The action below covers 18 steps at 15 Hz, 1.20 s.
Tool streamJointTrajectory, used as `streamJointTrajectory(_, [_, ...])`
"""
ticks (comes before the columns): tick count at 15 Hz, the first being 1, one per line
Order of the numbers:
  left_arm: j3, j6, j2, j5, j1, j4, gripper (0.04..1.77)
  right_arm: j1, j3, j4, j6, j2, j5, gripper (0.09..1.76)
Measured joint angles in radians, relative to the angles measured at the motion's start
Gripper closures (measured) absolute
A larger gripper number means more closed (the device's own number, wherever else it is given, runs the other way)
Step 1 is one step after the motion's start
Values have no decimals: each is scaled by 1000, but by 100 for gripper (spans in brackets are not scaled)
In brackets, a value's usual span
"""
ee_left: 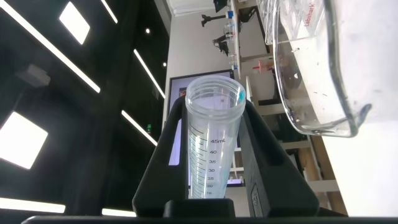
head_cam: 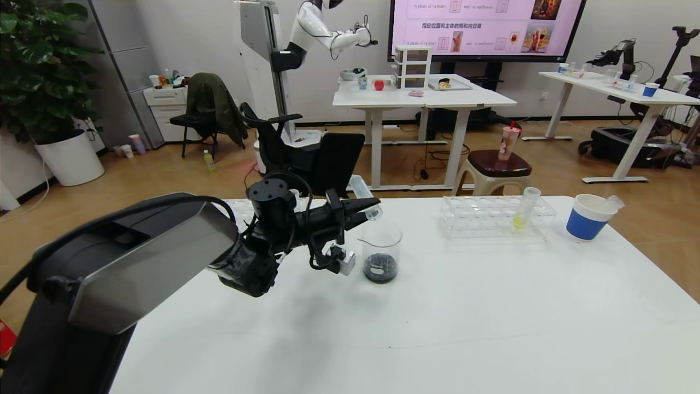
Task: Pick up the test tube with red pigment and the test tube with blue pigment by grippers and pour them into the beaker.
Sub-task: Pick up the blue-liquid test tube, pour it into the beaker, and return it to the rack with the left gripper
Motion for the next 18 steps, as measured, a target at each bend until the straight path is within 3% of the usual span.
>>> streamJointTrajectory(3, [-2, -171, -22, 49, -14, -28, 130, 0, 0, 0, 0, 0, 0, 11])
streamJointTrajectory(5, [2, -350, -46, 150, -29, -106, 130, 0, 0, 0, 0, 0, 0, 11])
streamJointTrajectory(6, [10, -449, -57, 229, -40, -145, 130, 0, 0, 0, 0, 0, 0, 11])
streamJointTrajectory(8, [27, -633, -79, 442, -70, -201, 130, 0, 0, 0, 0, 0, 0, 11])
streamJointTrajectory(12, [37, -1008, -122, 933, -136, -199, 130, 0, 0, 0, 0, 0, 0, 11])
streamJointTrajectory(13, [39, -1099, -133, 1014, -151, -177, 130, 0, 0, 0, 0, 0, 0, 11])
streamJointTrajectory(15, [81, -1240, -158, 1088, -167, -116, 130, 0, 0, 0, 0, 0, 0, 11])
streamJointTrajectory(18, [159, -1479, -210, 1123, -177, -46, 130, 0, 0, 0, 0, 0, 0, 11])
